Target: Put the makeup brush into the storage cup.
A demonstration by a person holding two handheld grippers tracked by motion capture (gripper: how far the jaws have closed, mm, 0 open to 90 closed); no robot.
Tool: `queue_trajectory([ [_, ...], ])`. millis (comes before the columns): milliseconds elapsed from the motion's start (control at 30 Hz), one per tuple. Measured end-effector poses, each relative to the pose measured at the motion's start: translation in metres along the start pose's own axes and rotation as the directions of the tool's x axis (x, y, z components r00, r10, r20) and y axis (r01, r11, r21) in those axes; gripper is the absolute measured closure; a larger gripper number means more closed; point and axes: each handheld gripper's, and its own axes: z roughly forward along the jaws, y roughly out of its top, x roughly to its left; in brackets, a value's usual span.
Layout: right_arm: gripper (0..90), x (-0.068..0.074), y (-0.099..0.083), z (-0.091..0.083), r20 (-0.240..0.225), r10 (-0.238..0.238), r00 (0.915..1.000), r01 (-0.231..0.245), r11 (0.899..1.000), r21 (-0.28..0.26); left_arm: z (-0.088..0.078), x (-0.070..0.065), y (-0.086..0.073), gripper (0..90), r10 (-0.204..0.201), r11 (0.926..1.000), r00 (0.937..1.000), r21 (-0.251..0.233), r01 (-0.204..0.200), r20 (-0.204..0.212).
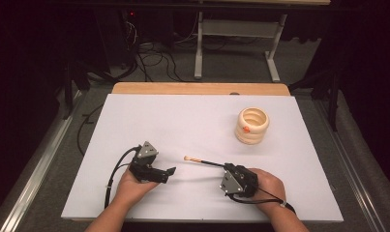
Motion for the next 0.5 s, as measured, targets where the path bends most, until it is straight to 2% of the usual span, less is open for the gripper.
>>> queue_trajectory([
  [67,87.3,0.000,-0.001,0.001,-0.005,0.042,0.9991,-0.042,0.999,0.003,0.001,0.000,-0.002,4.9,-0.016,0.9998,0.9997,-0.010,0.016,0.017],
  [200,87.3,-0.002,-0.003,0.000,-0.003,0.101,0.9949,-0.101,0.995,0.006,-0.001,0.001,-0.001,4.3,-0.023,0.9989,0.9995,-0.040,0.024,0.024],
  [233,87.2,-0.003,-0.004,-0.001,-0.006,0.136,0.9907,-0.136,0.991,0.008,-0.001,0.002,-0.002,4.2,-0.031,0.9985,0.9992,-0.044,0.032,0.027],
  [367,87.2,-0.006,-0.008,-0.001,-0.013,0.207,0.9782,-0.207,0.978,-0.002,-0.002,0.005,-0.002,3.9,-0.037,0.9980,0.9989,-0.049,0.038,0.030],
  [400,87.2,-0.006,-0.010,-0.002,-0.020,0.249,0.9683,-0.249,0.969,0.000,-0.003,0.005,-0.002,3.9,-0.033,0.9982,0.9989,-0.048,0.034,0.034],
  [500,87.2,-0.009,-0.013,-0.002,-0.041,0.323,0.9456,-0.323,0.946,-0.004,-0.001,0.004,-0.003,3.7,-0.035,0.9976,0.9989,-0.059,0.037,0.032],
])
